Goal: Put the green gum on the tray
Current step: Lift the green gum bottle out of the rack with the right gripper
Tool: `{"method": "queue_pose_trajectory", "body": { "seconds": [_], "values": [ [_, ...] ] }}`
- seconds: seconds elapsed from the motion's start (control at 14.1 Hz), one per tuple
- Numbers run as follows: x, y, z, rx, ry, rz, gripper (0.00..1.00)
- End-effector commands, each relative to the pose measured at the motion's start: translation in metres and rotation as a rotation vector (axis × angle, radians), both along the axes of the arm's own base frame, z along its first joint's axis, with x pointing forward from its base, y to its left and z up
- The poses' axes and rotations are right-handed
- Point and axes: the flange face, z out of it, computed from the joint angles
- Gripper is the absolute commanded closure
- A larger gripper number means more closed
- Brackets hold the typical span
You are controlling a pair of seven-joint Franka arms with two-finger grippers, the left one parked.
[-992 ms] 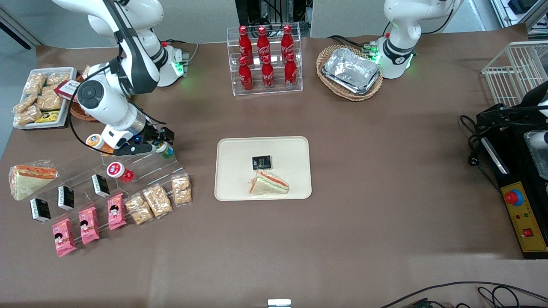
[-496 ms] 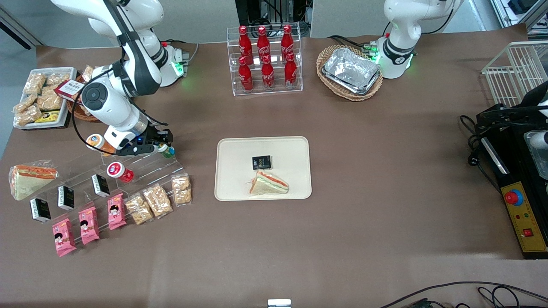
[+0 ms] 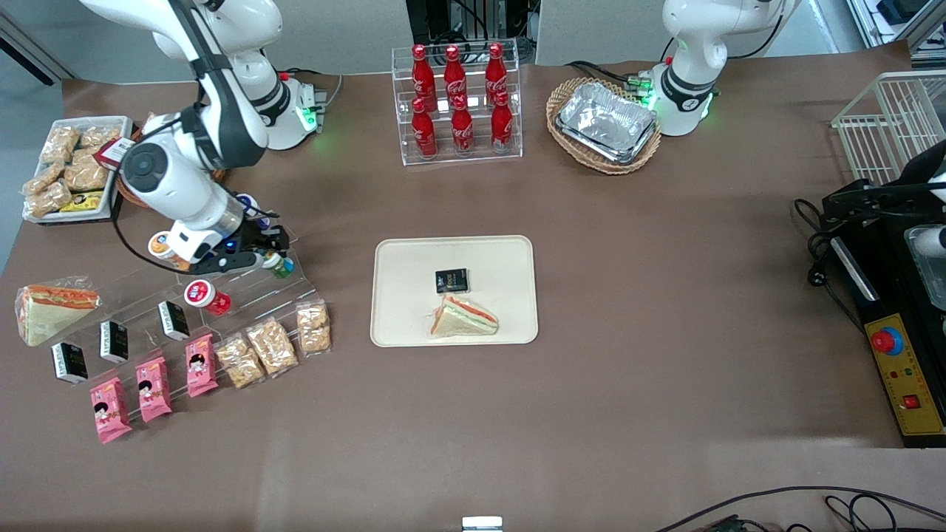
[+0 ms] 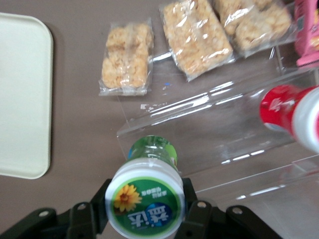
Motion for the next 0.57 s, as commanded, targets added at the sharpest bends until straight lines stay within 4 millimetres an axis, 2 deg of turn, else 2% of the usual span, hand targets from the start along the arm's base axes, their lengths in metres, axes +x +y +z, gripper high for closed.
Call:
{"method": "queue_pose_trajectory", "body": {
  "seconds": [0.0,0.21,0.5],
  "values": [
    [0.037,-0.007,0.068,0.012,0.039,0.028,0.60],
    [0.062,-0.016,0.129,0.020,0.065,0.060,0.60],
    [0.071,-0.028,0.214,0.027,0.076,0.057,0.60]
  ]
}}
